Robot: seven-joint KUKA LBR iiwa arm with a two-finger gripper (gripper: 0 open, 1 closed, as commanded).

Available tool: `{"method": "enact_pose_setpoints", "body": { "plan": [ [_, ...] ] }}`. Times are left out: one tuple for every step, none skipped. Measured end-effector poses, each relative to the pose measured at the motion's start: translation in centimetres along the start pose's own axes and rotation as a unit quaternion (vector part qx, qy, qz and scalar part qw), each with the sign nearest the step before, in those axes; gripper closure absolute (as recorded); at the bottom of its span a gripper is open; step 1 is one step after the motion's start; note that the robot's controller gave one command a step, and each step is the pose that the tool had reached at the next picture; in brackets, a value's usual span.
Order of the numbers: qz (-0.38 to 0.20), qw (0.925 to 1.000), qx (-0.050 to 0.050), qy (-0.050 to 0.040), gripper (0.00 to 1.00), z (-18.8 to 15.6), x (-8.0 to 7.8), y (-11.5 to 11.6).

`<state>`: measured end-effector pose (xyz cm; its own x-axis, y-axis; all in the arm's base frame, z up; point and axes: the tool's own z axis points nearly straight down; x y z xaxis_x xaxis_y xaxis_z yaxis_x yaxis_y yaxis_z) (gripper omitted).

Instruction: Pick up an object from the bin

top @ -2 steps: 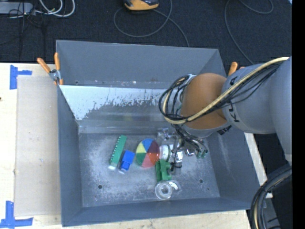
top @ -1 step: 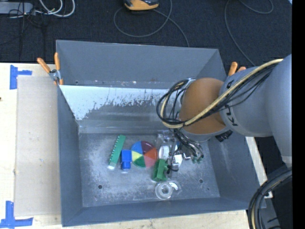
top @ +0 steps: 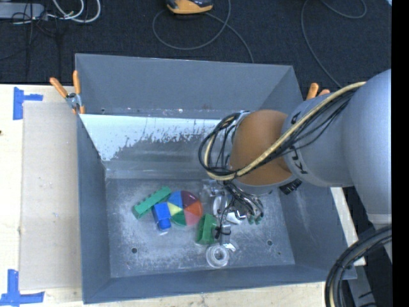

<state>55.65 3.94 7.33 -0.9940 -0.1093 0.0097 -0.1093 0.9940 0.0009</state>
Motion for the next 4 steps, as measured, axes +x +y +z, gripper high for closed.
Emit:
{"method": "enact_pose_setpoints", "body": {
  "plan": [
    [0.009,1.0,-0.001,-0.0015,0.0,0.2,-0.9,1.2],
    [0.066,0.9978,-0.001,-0.0011,0.0,0.2,0.5,-1.0],
    [0.105,0.9944,-0.001,-0.0023,0.0,-0.3,1.0,1.6],
    [0.104,0.9945,-0.002,-0.002,1.0,0.3,-2.1,9.0]
  ]
}}
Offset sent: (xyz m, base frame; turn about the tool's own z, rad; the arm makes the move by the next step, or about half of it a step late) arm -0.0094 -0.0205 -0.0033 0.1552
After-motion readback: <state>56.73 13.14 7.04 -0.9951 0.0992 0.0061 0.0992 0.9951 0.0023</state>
